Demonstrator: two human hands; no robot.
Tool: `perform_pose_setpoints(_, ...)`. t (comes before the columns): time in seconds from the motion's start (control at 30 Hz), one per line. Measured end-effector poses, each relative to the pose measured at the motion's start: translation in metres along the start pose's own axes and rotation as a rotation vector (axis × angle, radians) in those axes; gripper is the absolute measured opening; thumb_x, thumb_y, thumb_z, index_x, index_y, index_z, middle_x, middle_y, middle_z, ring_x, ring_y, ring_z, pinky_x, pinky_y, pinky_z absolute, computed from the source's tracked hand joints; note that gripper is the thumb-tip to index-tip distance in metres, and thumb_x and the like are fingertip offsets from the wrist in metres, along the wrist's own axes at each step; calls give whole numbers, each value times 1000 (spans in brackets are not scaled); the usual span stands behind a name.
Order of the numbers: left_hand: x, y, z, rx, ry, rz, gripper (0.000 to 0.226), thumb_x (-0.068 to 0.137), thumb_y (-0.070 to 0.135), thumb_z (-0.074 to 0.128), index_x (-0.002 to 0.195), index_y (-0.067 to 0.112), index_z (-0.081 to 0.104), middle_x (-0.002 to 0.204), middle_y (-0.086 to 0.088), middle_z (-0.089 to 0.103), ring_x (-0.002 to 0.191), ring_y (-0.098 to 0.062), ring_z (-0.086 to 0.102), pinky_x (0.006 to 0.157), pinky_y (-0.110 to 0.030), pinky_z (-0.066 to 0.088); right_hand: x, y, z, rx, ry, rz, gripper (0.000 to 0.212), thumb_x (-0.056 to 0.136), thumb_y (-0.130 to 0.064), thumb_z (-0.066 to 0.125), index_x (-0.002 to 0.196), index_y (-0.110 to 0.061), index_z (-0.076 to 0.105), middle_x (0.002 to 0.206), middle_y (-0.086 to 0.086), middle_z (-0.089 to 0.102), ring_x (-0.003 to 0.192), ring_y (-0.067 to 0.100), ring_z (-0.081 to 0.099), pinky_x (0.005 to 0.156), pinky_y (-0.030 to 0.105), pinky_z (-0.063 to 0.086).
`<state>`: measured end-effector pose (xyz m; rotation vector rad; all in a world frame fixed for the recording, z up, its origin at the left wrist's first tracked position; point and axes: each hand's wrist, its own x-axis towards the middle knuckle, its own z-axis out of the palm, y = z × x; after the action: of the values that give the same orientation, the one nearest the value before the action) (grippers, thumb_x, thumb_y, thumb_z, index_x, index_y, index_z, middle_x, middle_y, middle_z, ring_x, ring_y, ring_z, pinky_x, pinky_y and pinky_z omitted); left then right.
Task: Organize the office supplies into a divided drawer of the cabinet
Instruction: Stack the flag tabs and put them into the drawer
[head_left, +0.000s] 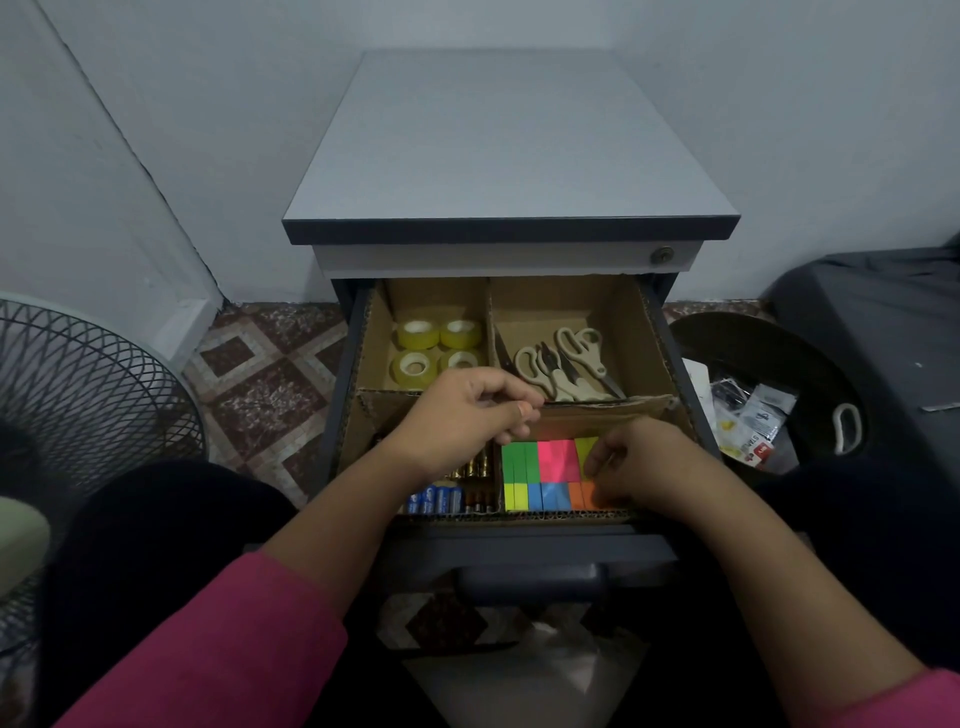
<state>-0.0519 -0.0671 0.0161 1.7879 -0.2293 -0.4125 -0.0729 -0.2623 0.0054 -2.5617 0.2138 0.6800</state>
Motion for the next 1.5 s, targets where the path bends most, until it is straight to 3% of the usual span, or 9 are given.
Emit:
perform_pose_setpoints(0.17,0,-1,0,-1,-2,3,15,91,-1,57,97,7,68,92,-9,70,74,-6,64,63,-13,51,1,1,2,-73,6,-44,30,69,-10,77,72,-35,62,83,-6,58,75,9,57,54,18,41)
perform_pose_setpoints(0.4,0,0,0,7,-4,5,15,91,-1,57,98,7,68,95,-9,71,73,-3,65,64,-13,51,1,0,3,-145,-8,-83,27,74,-9,71,77,-35,66,86,-6,58,74,9,56,55,16,40)
perform_pose_setpoints(0.53,0,-1,-1,11,-5,6,15,91,0,57,98,8,68,95,-8,71,75,-5,65,65,-13,51,2,1,3,-146,6,-95,27,74,-11,73,71,-37,64,88,-6,56,79,10,55,67,19,41)
perform_pose_setpoints(0.63,0,-1,-1,17,-3,2,15,91,1,58,97,10,68,95,-8,71,77,-7,65,66,-14,52,2,2,3,-142,-2,-97,27,74,-13,74,70,-37,63,88,-6,57,79,9,55,68,20,41)
perform_pose_setpoints(0.8,1,-1,-2,30,-3,4,15,91,2,58,98,10,68,96,-8,72,77,-8,65,67,-15,52,1,4,-1,-56,41,-61,23,72,-13,75,77,-33,64,89,-7,57,81,11,57,66,23,48)
perform_pose_setpoints(1.07,1,-2,-1,31,-5,5,15,91,1,57,100,8,68,95,-7,71,75,-6,65,65,-13,52,4,4,6,-115,153,-87,27,82,-15,64,102,-33,70,96,-3,58,93,16,60,81,29,52)
perform_pose_setpoints(1.23,1,-1,-1,28,-5,7,15,91,0,58,99,7,68,95,-9,71,75,-7,64,65,-13,51,3,4,3,-75,173,-110,22,85,-17,63,99,-31,71,90,-7,55,86,10,55,79,26,50)
perform_pose_setpoints(1.37,-3,1,-3,54,-9,20,12,91,4,60,95,10,69,85,-2,70,71,-8,62,66,-17,53,-1,1,0,34,147,-217,11,87,-21,65,90,-30,70,80,-13,58,74,1,53,62,12,41)
perform_pose_setpoints(1.5,-9,4,-13,273,-85,-2,10,90,13,63,85,19,69,78,3,68,68,-7,61,68,-25,53,-10,0,-4,142,51,-371,3,85,-27,70,84,-29,73,84,-14,68,83,-3,60,76,15,45)
